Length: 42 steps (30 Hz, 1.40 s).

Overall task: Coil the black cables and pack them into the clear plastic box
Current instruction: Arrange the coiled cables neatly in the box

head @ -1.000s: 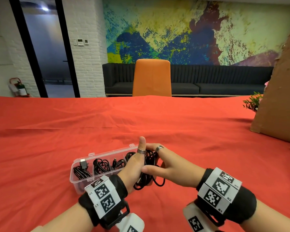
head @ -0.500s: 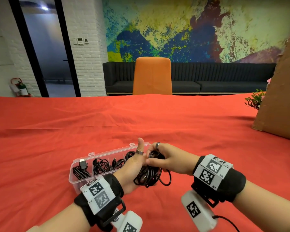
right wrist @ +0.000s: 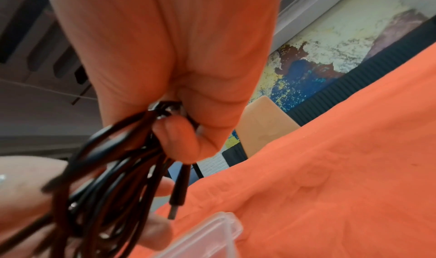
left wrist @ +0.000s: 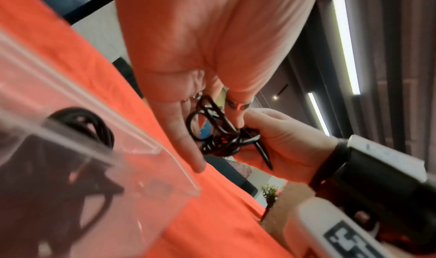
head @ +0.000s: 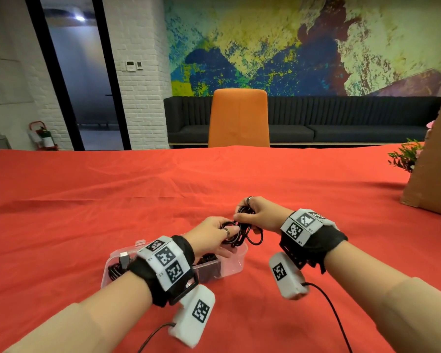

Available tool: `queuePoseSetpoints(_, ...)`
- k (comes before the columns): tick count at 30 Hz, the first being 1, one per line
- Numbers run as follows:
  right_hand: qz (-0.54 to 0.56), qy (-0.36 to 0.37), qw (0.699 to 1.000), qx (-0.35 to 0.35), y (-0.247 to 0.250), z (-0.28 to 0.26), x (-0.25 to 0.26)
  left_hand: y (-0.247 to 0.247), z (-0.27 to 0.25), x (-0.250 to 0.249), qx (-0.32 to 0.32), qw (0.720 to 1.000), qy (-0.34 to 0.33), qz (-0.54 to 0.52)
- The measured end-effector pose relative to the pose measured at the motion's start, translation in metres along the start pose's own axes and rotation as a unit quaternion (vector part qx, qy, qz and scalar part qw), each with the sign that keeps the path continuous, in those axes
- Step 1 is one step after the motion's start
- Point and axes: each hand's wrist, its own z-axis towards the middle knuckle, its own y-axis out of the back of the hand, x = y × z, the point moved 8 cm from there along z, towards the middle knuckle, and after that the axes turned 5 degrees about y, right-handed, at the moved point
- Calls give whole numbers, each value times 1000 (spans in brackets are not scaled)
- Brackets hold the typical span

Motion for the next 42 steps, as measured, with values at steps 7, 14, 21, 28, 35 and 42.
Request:
queuePoseSetpoints(7,-46,-27,996,74,-14,30,-22,23,37,9,-22,993,63,99)
queuePoseSetpoints(14,-100,-62,975,189,-39,45,-39,35,54,25,-63,986,62,145)
queuePoseSetpoints(21,-137,-80,966,205,-46,47,-44,40,60,16,-125,944,21,305)
queuePoseSetpoints(28,-213,-87,959,165,-54,45,-40,33,61,13,-111,963,7,247)
queuePoseSetpoints(35,-209,-88,966,120,-53,40,-42,35,67,20,-141,974,9,176)
queuePoseSetpoints(42,-238,-87,959,129,-57,33,-43,24,69,29,-39,988,55,138)
